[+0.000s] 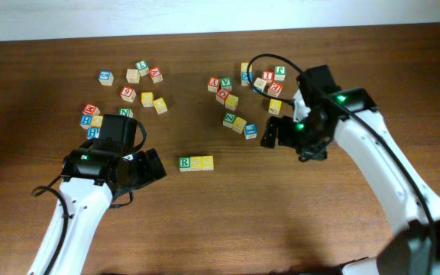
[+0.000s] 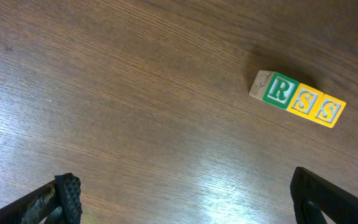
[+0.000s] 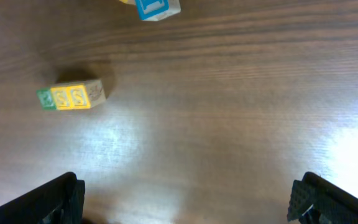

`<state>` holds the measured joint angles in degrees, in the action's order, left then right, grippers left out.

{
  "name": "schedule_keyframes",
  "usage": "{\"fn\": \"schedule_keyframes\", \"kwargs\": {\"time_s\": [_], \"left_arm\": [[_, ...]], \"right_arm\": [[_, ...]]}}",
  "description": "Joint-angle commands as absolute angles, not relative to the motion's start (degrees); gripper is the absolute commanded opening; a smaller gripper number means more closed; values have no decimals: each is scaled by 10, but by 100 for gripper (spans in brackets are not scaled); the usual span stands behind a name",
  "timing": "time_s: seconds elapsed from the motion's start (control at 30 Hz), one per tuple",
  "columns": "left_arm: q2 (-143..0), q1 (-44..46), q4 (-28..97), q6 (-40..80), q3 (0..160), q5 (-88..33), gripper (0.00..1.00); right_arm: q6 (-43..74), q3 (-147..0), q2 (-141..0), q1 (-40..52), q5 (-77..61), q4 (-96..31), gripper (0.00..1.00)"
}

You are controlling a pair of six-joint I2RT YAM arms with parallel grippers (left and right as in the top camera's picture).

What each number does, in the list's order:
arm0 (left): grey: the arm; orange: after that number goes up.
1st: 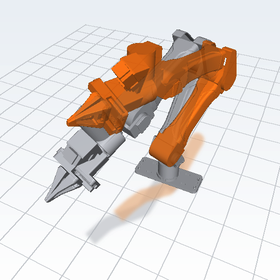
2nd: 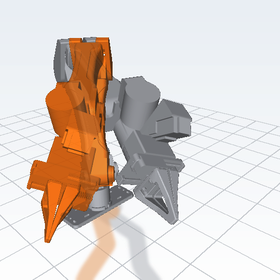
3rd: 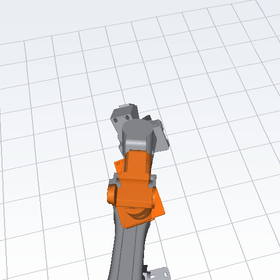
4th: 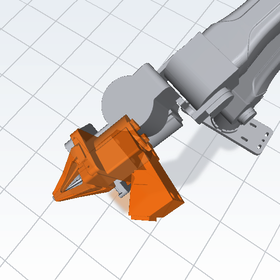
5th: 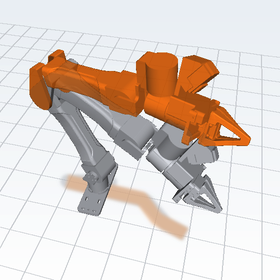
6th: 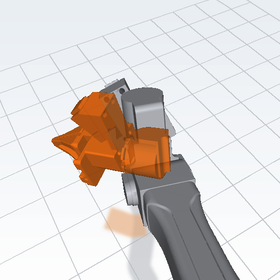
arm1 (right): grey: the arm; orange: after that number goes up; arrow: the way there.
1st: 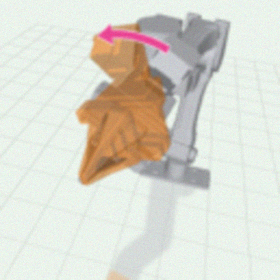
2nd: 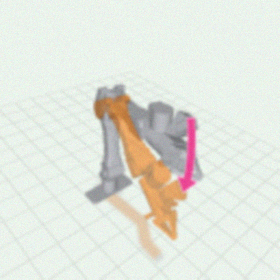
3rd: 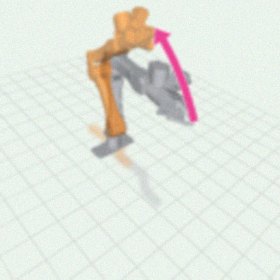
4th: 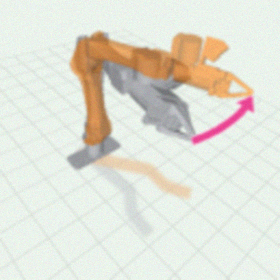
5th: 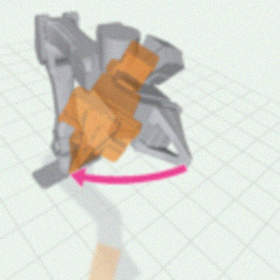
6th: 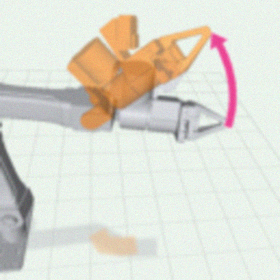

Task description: Spell out RSS

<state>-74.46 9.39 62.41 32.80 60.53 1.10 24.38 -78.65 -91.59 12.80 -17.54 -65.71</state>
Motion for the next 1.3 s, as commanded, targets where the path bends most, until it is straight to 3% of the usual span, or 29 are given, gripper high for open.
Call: {"fn": "schedule_keyframes", "kwargs": {"time_s": [0.0,0.37,1.1,1.27], "left_arm": [[-736,91,625,328,602,17,99],[-736,91,625,327,602,18,99],[-736,91,625,328,602,18,99],[-736,91,625,328,602,17,99]], "right_arm": [[244,-794,-838,131,-125,-695,98],[248,-794,-712,247,-111,-774,98],[222,-794,-711,247,-55,-789,98],[152,-794,-646,234,-53,-712,98]]}}
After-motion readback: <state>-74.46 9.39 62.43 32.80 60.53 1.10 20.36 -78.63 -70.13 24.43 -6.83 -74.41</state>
